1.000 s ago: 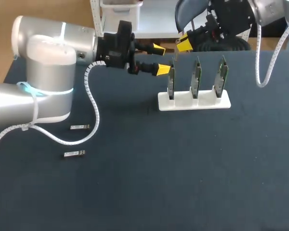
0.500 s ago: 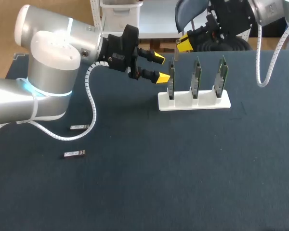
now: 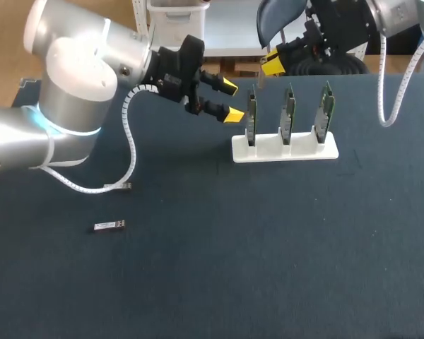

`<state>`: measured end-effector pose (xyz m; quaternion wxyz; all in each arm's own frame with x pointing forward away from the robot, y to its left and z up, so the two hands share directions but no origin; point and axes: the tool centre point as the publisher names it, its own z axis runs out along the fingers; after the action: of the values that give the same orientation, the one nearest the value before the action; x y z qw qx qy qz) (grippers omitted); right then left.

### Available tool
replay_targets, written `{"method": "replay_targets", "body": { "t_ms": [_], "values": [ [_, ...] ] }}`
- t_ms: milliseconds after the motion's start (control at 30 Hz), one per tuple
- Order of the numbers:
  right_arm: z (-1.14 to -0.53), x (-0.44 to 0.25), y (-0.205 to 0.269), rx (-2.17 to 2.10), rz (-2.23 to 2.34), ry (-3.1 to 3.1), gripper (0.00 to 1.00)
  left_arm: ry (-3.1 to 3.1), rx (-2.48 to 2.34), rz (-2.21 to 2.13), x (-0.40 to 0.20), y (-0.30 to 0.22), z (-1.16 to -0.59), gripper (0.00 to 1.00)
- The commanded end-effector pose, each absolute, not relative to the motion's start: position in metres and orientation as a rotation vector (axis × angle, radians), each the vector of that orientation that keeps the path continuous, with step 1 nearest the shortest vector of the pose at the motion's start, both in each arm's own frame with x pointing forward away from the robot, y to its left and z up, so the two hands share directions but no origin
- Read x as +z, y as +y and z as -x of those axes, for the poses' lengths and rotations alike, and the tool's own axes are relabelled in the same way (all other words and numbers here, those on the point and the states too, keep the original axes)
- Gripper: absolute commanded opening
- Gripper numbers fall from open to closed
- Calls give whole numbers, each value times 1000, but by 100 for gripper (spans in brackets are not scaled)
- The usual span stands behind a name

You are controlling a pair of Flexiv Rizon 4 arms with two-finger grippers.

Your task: Pick up the optical module with the left hand, and insert it into the network port with the right hand.

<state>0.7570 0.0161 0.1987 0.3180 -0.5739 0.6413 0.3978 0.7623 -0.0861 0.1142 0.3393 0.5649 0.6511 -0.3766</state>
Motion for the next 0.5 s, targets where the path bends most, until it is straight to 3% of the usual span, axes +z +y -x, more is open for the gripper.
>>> {"method": "replay_targets", "body": {
  "t_ms": [33,500],
  "values": [
    [-757,198,17,1039,1514,1687,0,1704,-992,-1483,114,-87,-766,100],
    [-758,197,18,1040,1523,1676,0,1704,-999,-1489,111,-93,-769,100]
  ]
}}
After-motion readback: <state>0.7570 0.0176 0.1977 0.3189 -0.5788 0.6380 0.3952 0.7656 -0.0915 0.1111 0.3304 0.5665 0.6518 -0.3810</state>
